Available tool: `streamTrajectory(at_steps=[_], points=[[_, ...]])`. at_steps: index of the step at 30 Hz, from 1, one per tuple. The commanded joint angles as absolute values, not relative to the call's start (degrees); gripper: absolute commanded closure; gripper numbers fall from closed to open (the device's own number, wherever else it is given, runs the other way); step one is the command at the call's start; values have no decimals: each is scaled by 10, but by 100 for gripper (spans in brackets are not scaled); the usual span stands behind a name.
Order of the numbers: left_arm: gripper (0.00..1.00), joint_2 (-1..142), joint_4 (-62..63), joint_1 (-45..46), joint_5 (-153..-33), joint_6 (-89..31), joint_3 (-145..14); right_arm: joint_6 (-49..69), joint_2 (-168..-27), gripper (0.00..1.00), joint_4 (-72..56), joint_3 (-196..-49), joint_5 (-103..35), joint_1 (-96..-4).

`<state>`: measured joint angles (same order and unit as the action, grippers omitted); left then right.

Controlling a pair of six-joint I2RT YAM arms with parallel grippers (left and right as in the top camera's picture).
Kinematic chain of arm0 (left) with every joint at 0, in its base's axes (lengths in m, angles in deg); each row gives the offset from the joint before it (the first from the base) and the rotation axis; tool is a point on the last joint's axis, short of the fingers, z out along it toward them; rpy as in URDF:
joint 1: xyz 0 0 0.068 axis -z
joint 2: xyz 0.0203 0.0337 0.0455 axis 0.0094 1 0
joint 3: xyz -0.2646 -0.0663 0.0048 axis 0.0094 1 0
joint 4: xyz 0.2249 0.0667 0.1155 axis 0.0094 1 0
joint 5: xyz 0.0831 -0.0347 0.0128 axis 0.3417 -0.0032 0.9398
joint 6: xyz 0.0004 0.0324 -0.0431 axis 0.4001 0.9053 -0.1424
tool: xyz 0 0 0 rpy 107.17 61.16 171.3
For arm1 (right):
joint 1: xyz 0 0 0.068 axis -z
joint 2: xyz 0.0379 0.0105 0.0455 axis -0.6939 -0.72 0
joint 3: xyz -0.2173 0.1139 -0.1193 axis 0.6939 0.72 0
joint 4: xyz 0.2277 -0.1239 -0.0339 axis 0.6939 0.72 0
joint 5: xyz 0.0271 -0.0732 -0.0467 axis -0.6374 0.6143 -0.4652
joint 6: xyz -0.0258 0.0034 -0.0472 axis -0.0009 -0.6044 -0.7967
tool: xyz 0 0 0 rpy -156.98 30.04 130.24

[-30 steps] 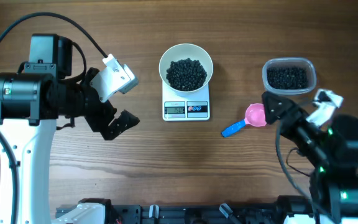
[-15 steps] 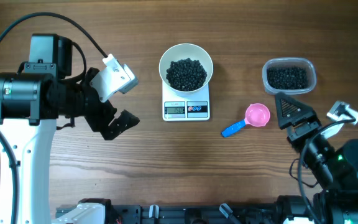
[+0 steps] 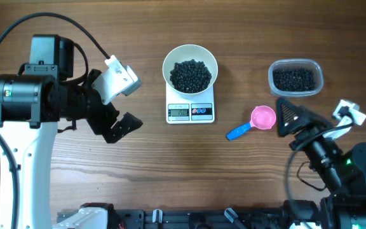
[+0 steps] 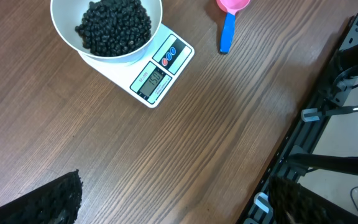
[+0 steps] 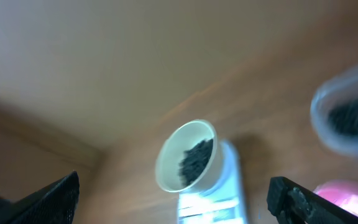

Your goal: Scoop item into bowl and weigh 150g on scale

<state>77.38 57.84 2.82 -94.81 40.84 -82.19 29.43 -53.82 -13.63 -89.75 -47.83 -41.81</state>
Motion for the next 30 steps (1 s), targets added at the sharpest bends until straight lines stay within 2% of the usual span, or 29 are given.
streamTrajectory(at_steps=[1, 10, 30], points=[[0, 769, 579, 24, -949, 415, -828, 35, -510, 0, -144, -903, -482, -443], [0, 769, 579, 24, -949, 415, -828, -103, -405, 0, -142, -863, -446, -456], [0, 769, 579, 24, -949, 415, -828, -101, -287, 0, -289, -701, -445, -455]])
